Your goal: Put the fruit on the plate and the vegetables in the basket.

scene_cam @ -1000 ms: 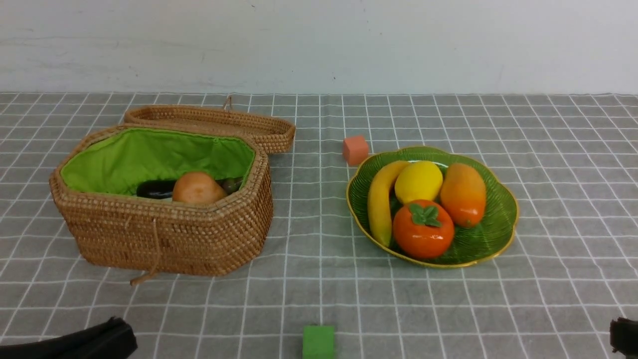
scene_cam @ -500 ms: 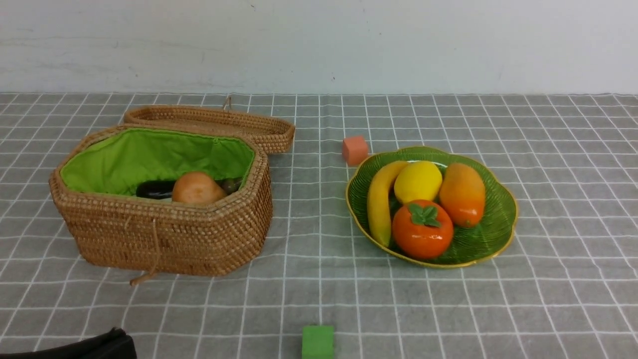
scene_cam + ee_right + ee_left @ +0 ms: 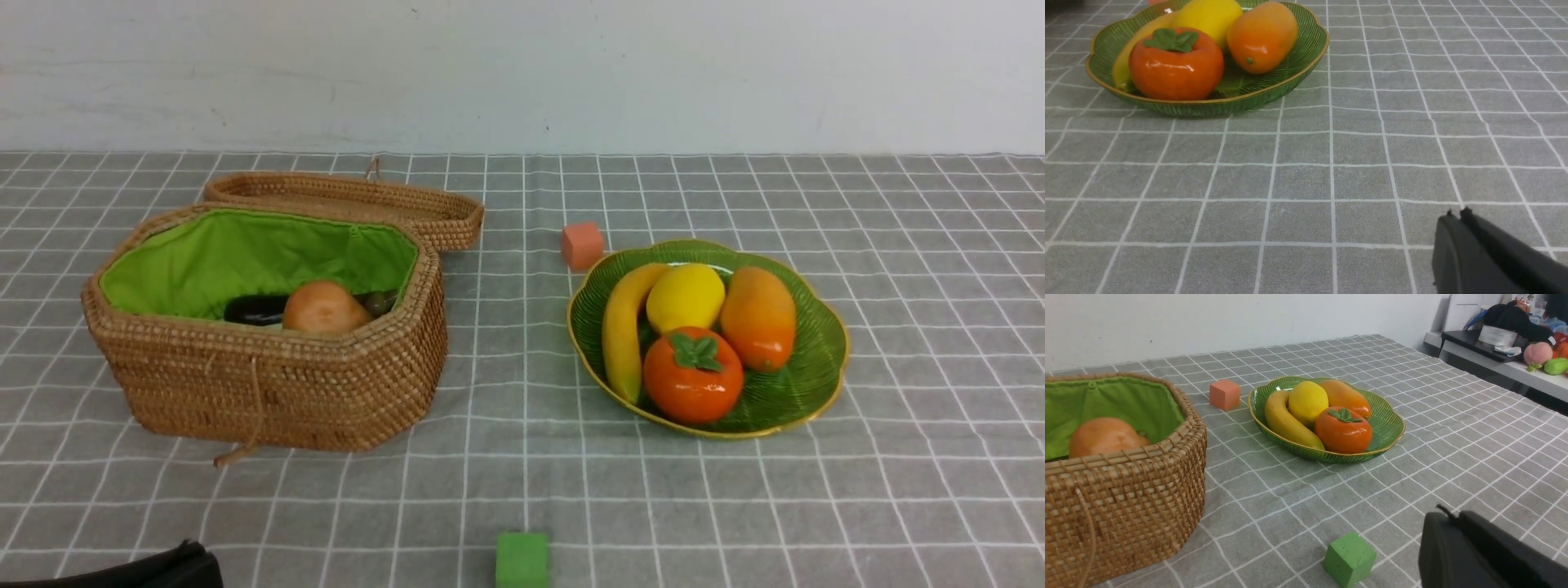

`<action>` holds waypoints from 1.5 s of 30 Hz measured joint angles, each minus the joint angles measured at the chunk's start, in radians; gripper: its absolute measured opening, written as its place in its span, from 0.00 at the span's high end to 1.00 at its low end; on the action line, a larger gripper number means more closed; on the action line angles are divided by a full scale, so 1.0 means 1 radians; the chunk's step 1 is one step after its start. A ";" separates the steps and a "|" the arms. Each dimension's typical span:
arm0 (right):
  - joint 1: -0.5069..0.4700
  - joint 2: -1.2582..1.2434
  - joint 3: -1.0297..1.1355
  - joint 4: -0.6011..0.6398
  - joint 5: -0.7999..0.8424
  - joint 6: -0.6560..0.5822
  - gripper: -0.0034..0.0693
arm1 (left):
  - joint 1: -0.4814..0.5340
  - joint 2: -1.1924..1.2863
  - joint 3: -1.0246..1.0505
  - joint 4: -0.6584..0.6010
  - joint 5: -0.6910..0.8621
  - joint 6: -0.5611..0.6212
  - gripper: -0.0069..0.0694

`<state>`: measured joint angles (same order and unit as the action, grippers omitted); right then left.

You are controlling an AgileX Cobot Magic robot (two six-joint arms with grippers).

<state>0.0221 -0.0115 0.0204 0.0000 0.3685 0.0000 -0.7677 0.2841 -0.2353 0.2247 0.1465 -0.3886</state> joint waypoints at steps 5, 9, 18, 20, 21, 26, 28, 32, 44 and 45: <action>0.000 0.000 0.000 0.000 0.000 0.000 0.97 | 0.000 0.000 0.000 0.000 0.013 0.000 0.87; 0.000 0.000 0.000 0.000 0.001 0.000 0.97 | 0.000 0.000 0.000 0.000 0.028 0.000 0.86; 0.000 0.000 0.000 0.000 0.002 0.000 0.96 | 0.040 -0.007 0.031 -0.018 -0.026 0.020 0.87; 0.000 0.000 0.000 0.000 0.003 0.000 0.96 | 0.133 -0.034 0.056 -0.089 -0.069 0.063 0.92; 0.000 0.000 0.000 0.000 0.003 0.000 0.96 | 0.207 -0.062 0.075 -0.140 -0.092 0.105 0.93; 0.000 0.000 0.000 0.000 0.003 0.000 0.95 | 0.477 -0.215 0.159 -0.260 -0.087 0.189 0.93; 0.000 0.000 0.000 0.000 0.003 0.000 0.95 | 0.575 -0.274 0.198 -0.272 -0.060 0.196 0.93; 0.000 0.000 0.000 0.000 0.003 0.000 0.95 | 0.675 -0.292 0.258 -0.279 0.020 0.183 0.93; 0.000 0.000 0.000 0.000 0.003 0.000 0.93 | 0.682 -0.292 0.267 -0.268 0.236 0.047 0.93; 0.000 0.000 0.000 0.000 0.003 0.000 0.93 | 0.682 -0.292 0.267 -0.268 0.236 0.045 0.93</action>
<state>0.0221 -0.0115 0.0204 0.0000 0.3714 0.0000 -0.0852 -0.0080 0.0314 -0.0431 0.3828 -0.3432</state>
